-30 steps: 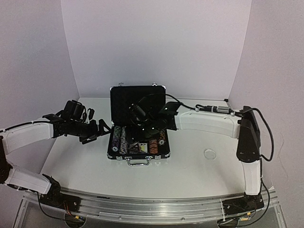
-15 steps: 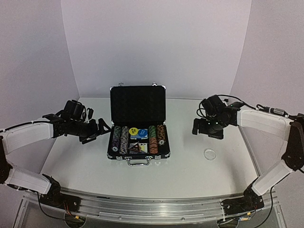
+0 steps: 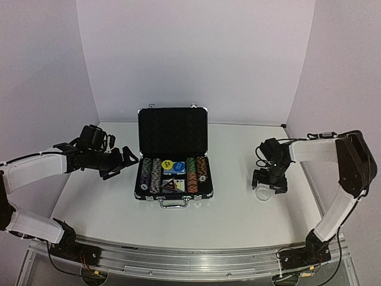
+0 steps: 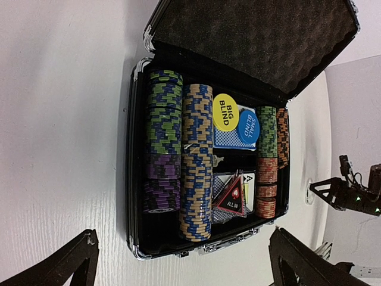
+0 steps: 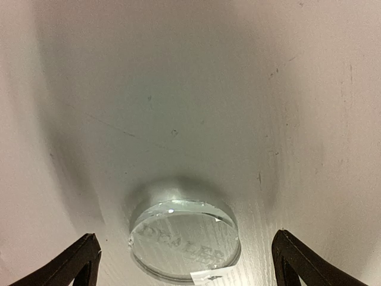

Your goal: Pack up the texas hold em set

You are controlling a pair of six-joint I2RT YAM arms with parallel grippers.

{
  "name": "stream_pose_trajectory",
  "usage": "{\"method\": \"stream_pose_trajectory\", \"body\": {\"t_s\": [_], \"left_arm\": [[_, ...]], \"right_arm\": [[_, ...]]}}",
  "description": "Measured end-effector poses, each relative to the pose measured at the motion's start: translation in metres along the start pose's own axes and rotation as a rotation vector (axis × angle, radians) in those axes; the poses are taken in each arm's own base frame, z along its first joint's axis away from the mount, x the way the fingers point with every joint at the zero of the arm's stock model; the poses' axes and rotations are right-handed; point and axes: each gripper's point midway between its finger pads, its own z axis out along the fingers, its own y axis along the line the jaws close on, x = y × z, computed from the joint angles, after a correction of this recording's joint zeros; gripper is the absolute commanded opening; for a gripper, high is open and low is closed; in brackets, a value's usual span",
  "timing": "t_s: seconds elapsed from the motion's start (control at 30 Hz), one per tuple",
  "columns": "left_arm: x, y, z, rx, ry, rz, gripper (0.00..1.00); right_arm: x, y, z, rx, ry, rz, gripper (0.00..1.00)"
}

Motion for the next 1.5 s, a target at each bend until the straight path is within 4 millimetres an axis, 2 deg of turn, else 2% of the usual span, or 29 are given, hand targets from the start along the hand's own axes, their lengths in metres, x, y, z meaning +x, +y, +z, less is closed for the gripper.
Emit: {"method": "stream_pose_trajectory", "body": {"t_s": [0.2, 0.47, 0.57, 0.73, 0.87, 0.97, 1.3, 1.5], "left_arm": [[-0.001, 0.001, 0.000, -0.004, -0.004, -0.009, 1.00], [-0.001, 0.001, 0.000, -0.004, -0.004, -0.018, 1.00], [0.000, 0.001, 0.000, -0.005, -0.003, -0.018, 1.00], [0.000, 0.001, -0.001, -0.004, -0.004, -0.018, 1.00], [-0.001, -0.001, -0.004, 0.004, -0.013, -0.016, 1.00], [-0.002, -0.002, -0.005, 0.008, -0.017, -0.015, 1.00], [0.000, 0.001, -0.006, 0.001, -0.019, -0.015, 1.00], [-0.001, 0.000, -0.008, 0.007, -0.025, -0.014, 1.00]], "right_arm": [[0.007, -0.003, 0.014, 0.024, 0.045, -0.010, 0.93], [0.009, -0.006, 0.019, 0.041, 0.057, -0.010, 0.70], [0.009, -0.009, 0.020, 0.050, 0.058, -0.005, 0.66], [0.010, -0.010, 0.020, 0.053, 0.058, -0.005, 0.64], [0.010, -0.010, 0.020, 0.050, 0.053, -0.001, 0.70], [0.010, -0.009, 0.020, 0.045, 0.047, 0.001, 0.70], [0.012, -0.008, 0.020, 0.053, 0.027, 0.001, 0.53], [0.023, 0.003, 0.017, 0.051, 0.035, -0.035, 0.49]]}}
